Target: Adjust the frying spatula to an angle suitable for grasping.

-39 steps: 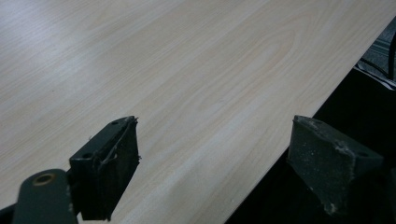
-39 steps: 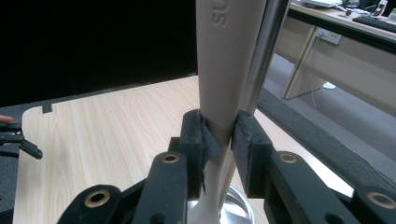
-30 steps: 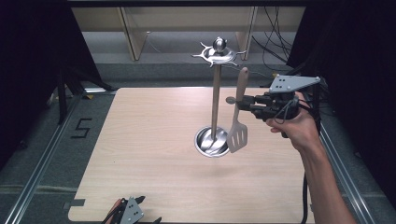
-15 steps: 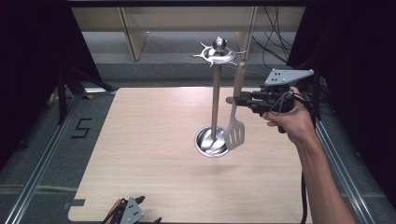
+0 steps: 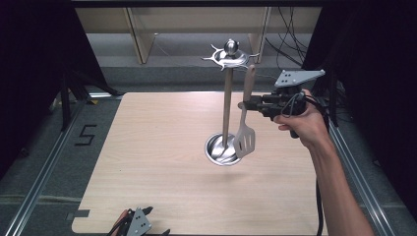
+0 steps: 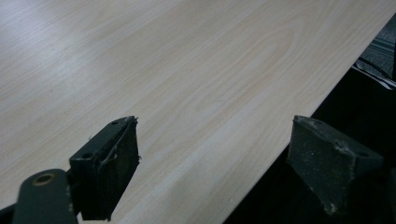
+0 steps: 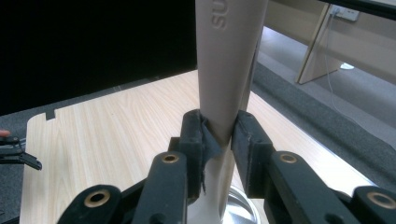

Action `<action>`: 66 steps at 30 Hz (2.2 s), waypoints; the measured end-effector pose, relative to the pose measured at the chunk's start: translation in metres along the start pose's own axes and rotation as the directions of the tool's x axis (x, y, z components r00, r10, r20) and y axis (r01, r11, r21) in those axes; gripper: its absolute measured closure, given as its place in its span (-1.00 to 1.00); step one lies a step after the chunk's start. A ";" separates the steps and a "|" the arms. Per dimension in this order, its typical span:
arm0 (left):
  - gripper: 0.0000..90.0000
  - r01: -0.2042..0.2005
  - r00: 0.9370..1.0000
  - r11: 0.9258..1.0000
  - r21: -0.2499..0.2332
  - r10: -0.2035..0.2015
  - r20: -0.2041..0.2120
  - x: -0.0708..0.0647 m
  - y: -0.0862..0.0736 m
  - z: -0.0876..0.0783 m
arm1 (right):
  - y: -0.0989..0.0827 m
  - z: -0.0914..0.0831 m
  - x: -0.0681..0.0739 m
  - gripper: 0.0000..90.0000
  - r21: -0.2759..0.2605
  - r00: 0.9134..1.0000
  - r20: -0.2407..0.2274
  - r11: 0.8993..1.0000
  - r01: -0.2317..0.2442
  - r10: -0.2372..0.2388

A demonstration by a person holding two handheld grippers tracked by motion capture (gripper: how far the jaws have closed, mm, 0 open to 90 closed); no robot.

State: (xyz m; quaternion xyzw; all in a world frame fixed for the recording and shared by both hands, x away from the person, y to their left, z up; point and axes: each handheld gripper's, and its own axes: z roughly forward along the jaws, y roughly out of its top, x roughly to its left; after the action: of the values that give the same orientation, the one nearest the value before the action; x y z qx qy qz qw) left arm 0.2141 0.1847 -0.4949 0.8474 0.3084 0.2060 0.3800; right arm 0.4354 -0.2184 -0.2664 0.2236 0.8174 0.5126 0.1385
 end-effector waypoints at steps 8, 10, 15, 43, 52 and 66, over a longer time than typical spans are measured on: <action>-0.65 0.016 1.000 1.000 -0.005 -0.016 0.007 -0.001 0.000 0.000 | -0.001 0.007 -0.001 0.67 -0.010 1.000 0.005 1.000 -0.003 0.003; -0.65 0.030 1.000 1.000 -0.005 -0.030 0.003 -0.001 -0.001 0.001 | -0.001 0.006 0.000 0.67 -0.002 1.000 -0.014 1.000 -0.012 0.012; -0.65 0.001 1.000 1.000 0.001 -0.001 0.009 0.000 0.000 0.000 | -0.003 0.005 0.001 0.66 -0.013 1.000 0.011 1.000 -0.001 0.001; -0.65 0.027 1.000 1.000 -0.006 -0.027 0.005 0.003 -0.001 0.000 | -0.022 -0.017 0.016 0.33 -0.053 0.997 0.081 0.998 0.016 -0.012; -0.65 -0.010 1.000 1.000 -0.024 0.010 -0.012 0.005 0.000 0.000 | -0.040 -0.027 0.030 -0.04 -0.046 0.985 0.172 0.998 0.034 -0.026; -0.65 0.018 1.000 0.999 -0.030 -0.018 -0.009 0.002 -0.001 0.001 | -0.080 -0.029 0.042 -0.18 -0.050 0.974 0.225 0.999 -0.006 0.017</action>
State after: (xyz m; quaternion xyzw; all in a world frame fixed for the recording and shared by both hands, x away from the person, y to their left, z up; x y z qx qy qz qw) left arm 0.2161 0.1863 -0.4958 0.8378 0.3148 0.2112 0.3930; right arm 0.3684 -0.2497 -0.3253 0.2814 0.7822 0.5047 0.2329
